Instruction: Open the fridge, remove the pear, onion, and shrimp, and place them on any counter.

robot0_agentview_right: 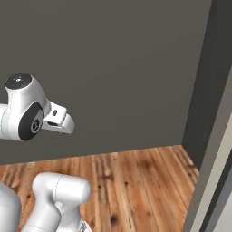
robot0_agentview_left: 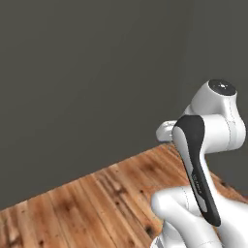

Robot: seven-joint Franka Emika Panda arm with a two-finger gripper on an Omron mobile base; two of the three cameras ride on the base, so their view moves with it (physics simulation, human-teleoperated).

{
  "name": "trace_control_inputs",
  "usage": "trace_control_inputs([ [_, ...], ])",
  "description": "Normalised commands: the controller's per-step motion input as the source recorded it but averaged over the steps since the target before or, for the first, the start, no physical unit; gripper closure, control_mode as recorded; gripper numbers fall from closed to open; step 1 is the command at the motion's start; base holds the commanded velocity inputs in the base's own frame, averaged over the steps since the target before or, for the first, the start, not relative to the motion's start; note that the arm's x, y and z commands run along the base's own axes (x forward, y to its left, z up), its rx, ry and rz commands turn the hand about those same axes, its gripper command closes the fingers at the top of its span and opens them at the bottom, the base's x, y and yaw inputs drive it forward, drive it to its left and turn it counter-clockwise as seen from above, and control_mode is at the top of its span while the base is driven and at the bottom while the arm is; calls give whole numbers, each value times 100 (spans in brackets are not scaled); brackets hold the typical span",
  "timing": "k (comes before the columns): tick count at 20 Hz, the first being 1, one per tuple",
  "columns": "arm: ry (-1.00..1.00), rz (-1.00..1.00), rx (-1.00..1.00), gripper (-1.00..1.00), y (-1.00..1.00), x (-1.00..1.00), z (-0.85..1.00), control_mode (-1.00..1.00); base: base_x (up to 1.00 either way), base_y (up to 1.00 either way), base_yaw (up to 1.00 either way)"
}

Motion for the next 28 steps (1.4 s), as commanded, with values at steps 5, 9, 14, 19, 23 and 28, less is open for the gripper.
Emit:
trace_control_inputs([
  [5, 0, 0, 0, -100, 0, 0, 0, 100, -11, -24, -87],
  [9, 0, 0, 0, -100, 0, 0, 0, 100, -23, -14, -87],
  [14, 0, 0, 0, -100, 0, 0, 0, 100, -26, -27, -83],
  [19, 0, 0, 0, -100, 0, 0, 0, 100, -5, -52, -61],
  [23, 0, 0, 0, -100, 0, 0, 0, 100, 14, -33, -16],
  [28, 0, 0, 0, -100, 0, 0, 0, 100, 0, -25, -5],
])
